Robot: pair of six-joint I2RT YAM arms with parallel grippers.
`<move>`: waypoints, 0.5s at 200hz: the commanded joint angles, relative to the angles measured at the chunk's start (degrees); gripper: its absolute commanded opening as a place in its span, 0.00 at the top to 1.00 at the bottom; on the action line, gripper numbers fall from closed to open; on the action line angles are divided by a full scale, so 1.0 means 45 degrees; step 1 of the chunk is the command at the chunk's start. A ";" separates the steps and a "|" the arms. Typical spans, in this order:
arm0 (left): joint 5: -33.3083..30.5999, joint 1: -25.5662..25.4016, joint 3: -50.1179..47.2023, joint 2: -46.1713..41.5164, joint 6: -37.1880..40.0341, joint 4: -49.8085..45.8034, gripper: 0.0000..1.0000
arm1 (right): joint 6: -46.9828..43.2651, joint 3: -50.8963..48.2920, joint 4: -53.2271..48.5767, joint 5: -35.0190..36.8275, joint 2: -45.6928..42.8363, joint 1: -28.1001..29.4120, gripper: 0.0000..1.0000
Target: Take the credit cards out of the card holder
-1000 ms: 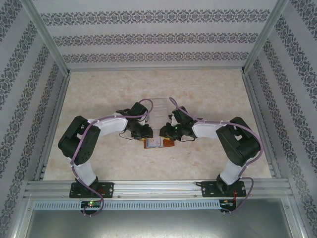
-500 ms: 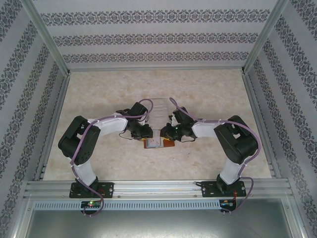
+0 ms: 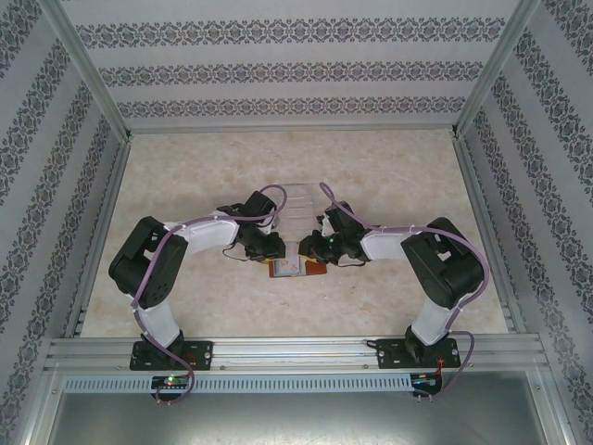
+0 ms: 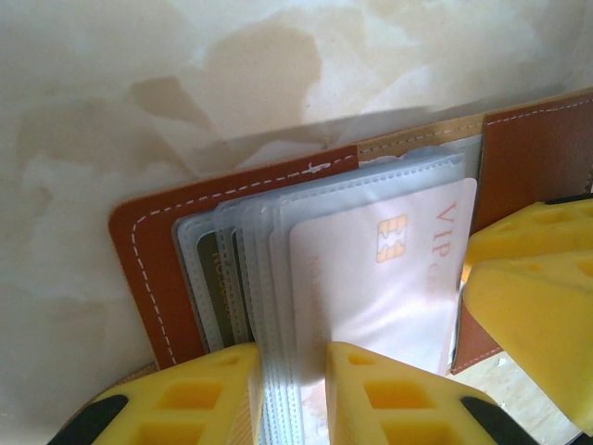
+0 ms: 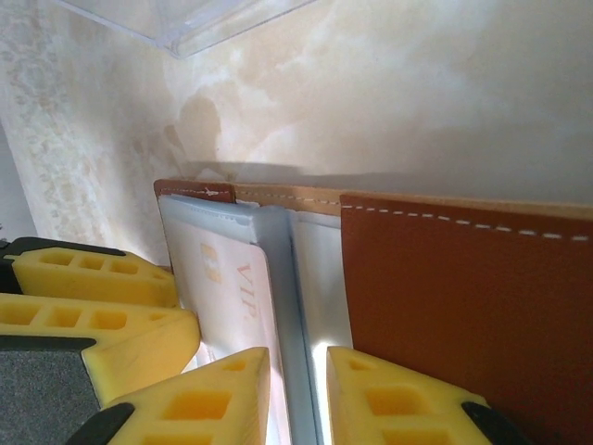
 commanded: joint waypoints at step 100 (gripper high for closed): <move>-0.0535 -0.0190 -0.0301 0.0623 0.0278 -0.0526 0.77 | 0.0041 0.0234 0.0092 -0.0568 0.0681 0.0141 0.80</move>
